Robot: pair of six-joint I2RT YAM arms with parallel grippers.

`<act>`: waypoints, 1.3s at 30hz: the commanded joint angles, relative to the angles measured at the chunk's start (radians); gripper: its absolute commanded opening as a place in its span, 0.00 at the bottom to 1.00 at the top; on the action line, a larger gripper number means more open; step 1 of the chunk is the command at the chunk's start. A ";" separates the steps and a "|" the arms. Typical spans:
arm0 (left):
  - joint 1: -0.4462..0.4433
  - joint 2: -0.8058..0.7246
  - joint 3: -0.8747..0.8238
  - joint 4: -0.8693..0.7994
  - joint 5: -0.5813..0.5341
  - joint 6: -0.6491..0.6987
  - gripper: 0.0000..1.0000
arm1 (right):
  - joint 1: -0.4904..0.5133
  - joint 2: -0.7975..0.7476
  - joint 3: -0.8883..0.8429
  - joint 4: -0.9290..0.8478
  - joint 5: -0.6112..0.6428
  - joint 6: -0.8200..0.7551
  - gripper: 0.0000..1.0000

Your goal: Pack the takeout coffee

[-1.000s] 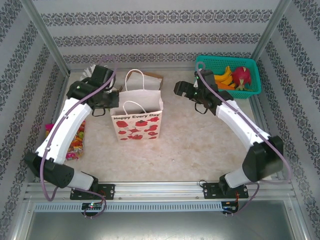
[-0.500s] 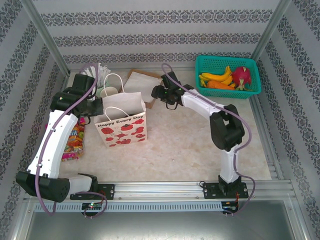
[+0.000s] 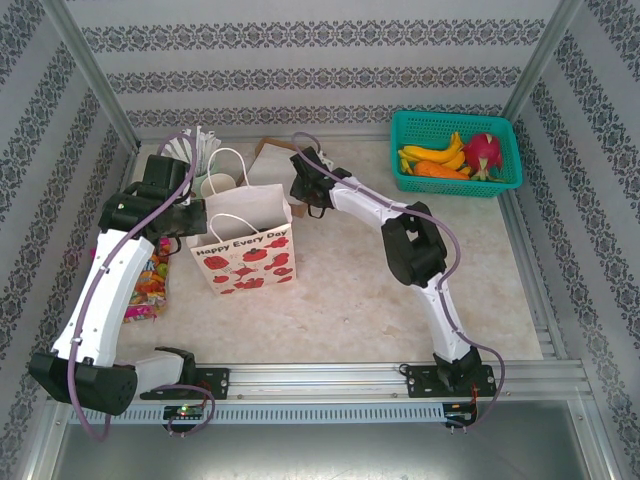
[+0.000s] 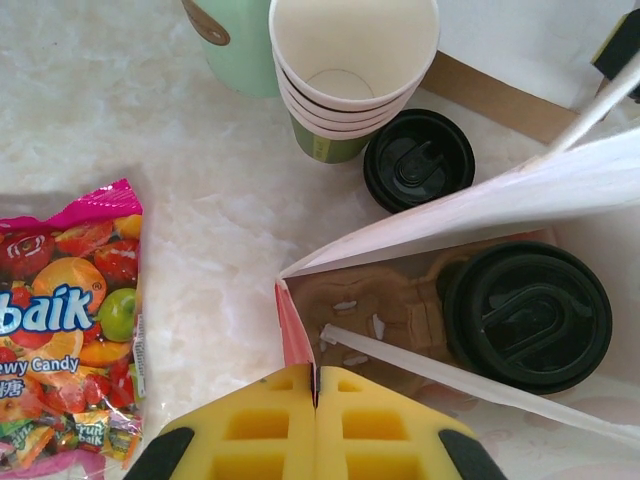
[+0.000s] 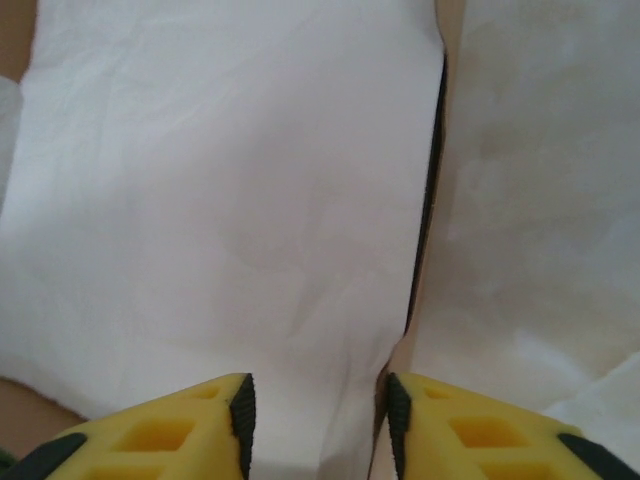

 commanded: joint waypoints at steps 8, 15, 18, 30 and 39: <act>0.007 -0.017 -0.017 0.030 0.052 0.039 0.00 | 0.007 0.038 0.024 -0.041 0.067 -0.002 0.30; 0.006 -0.018 -0.013 0.044 0.131 0.048 0.00 | -0.026 -0.038 -0.042 -0.035 0.121 -0.087 0.07; 0.005 -0.019 -0.013 0.063 0.183 0.053 0.00 | -0.059 -0.085 -0.084 -0.022 0.159 -0.151 0.00; 0.000 -0.007 -0.005 0.105 0.269 0.054 0.00 | -0.271 -0.294 -0.340 -0.023 -0.036 -0.487 0.00; -0.009 0.007 -0.012 0.139 0.309 0.030 0.00 | -0.412 -0.498 -0.610 -0.014 -0.222 -0.695 0.00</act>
